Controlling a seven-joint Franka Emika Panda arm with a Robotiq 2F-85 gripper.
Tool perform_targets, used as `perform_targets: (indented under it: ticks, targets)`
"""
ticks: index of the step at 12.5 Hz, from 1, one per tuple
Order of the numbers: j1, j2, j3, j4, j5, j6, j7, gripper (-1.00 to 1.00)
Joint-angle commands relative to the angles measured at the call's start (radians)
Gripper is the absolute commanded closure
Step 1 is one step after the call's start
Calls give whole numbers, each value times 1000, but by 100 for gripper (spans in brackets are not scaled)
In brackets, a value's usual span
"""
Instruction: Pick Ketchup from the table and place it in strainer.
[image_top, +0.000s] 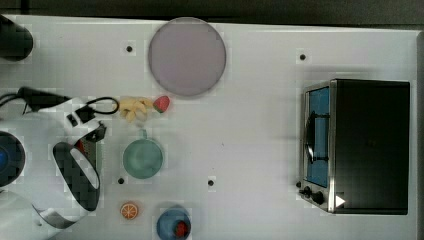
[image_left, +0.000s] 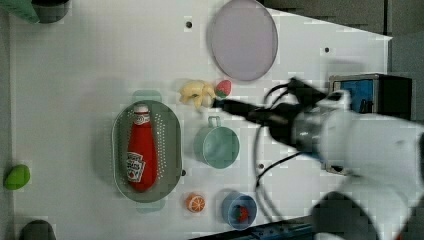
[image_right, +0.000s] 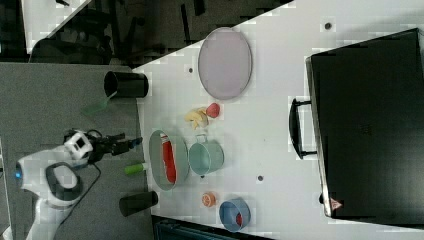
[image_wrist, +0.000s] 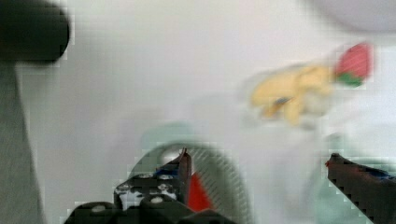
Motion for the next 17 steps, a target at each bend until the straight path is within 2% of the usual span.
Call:
perform_targets:
  ticks: [1, 6, 10, 17]
  targets:
    - [-98, -66, -127, 78, 2, -181, 64, -100]
    - [-114, -142, -339, 262, 7, -560, 23, -100]
    - [-114, -151, -428, 368, 44, -755, 14, -100]
    - [-114, -148, -473, 373, 47, -752, 14, -100]
